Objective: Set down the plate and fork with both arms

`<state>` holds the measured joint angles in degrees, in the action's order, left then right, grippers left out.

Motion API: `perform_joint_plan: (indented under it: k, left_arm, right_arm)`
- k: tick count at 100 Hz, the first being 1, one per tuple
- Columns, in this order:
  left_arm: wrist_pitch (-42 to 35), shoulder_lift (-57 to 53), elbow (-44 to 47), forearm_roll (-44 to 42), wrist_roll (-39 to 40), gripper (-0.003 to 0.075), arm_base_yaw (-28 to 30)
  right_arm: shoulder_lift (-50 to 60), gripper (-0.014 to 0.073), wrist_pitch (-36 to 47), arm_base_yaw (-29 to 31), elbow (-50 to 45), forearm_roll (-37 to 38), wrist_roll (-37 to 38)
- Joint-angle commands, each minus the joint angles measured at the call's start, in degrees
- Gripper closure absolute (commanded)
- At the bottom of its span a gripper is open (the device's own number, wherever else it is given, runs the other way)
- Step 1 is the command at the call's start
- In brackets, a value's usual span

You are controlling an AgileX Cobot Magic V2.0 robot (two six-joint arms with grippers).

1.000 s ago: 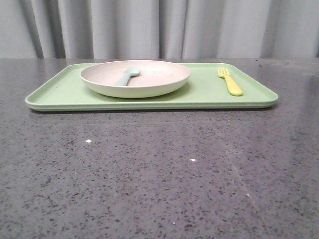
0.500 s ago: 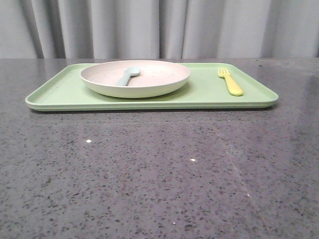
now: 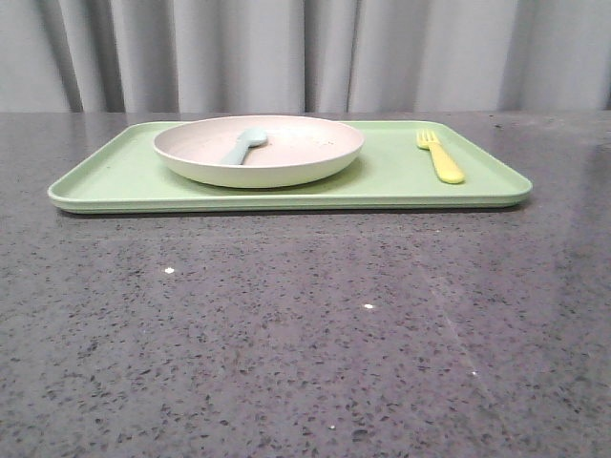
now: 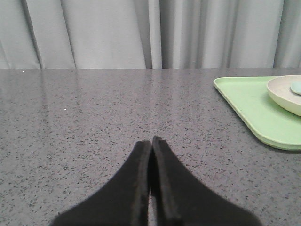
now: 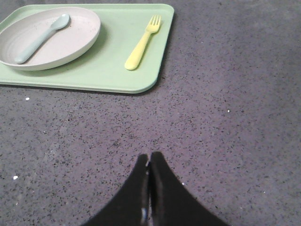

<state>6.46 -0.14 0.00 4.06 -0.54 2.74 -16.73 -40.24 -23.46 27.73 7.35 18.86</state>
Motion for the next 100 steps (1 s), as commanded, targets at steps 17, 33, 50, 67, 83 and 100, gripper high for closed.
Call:
perform_joint_plan:
  k: [17,33,50,67,83,100]
  left_arm:
    - [-5.00,-1.93,0.71,-0.05,0.54,0.0741,0.06]
    - [-5.00,-1.93,0.71,-0.05,0.54,0.0741,0.06]
    - [-5.00,-1.93,0.71,-0.05,0.54,0.0741,0.06]
    - [-5.00,-1.93,0.71,-0.05,0.54,0.0741,0.06]
    - [-5.00,-1.93,0.71,-0.05,0.54,0.0741,0.06]
    - [-5.00,-1.93,0.71,-0.05,0.54,0.0741,0.06]
  right_arm:
    - [-0.20,0.0662,14.16,6.38,-2.85,0.52,-0.50]
    - [2.93,0.0662,28.91,10.88,-10.32,0.13,-2.93]
    - [7.25,0.0662,42.29,15.46,-19.60,0.13,-3.34]
    - [11.54,0.0662,43.98,18.92,-26.48,0.13,-3.34]
    - [14.92,0.0662,41.90,21.16,-28.99,0.13,-3.34]
    - [18.76,0.0662,41.57,21.97,-29.04,0.13,-3.34]
